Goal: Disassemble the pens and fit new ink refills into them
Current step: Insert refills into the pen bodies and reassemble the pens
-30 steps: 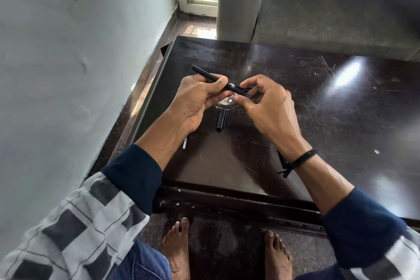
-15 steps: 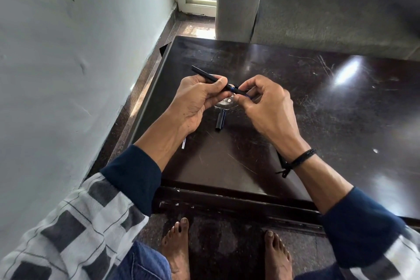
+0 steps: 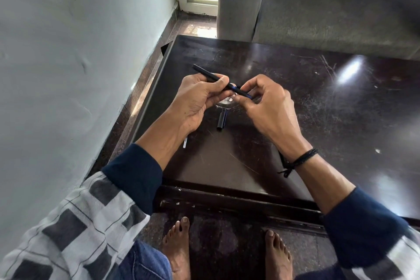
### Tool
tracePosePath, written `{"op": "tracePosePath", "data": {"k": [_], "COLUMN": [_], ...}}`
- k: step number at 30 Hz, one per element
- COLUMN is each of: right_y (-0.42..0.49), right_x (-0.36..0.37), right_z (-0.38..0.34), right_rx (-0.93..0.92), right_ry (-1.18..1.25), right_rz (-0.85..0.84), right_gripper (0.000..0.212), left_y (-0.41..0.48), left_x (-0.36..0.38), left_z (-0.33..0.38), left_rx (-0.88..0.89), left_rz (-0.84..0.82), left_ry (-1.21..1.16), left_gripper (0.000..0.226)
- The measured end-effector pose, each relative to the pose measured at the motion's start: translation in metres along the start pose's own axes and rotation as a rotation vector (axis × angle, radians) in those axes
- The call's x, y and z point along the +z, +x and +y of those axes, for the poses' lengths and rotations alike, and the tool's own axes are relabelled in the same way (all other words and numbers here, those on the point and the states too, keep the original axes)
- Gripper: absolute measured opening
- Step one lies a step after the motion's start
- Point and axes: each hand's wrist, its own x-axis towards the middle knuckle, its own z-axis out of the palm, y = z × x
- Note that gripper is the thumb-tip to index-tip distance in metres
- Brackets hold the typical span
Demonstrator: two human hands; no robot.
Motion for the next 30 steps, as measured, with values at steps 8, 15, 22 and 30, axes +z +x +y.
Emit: {"op": "tracePosePath", "data": {"k": [8, 15, 22, 30], "right_y": [0.0009, 0.0001, 0.0011, 0.0014], "right_x": [-0.0021, -0.0014, 0.0001, 0.0005], "right_z": [-0.0018, -0.0004, 0.0010, 0.0024], "right_rx": [0.011, -0.038, -0.006, -0.028], "right_ry": [-0.013, 0.007, 0.004, 0.000], "right_rz": [-0.032, 0.031, 0.057, 0.040], "right_gripper": [0.015, 0.023, 0.008, 0.019], "left_y": [-0.0003, 0.0021, 0.0008, 0.0007], "left_x": [0.0003, -0.0009, -0.0006, 0.0002], "left_z": [-0.0011, 0.0002, -0.0019, 0.0002], "left_rx": [-0.006, 0.008, -0.009, -0.004], "left_rz": [-0.004, 0.013, 0.011, 0.013], "left_ry": [0.007, -0.004, -0.007, -0.009], "left_gripper": [0.016, 0.011, 0.015, 0.018]}}
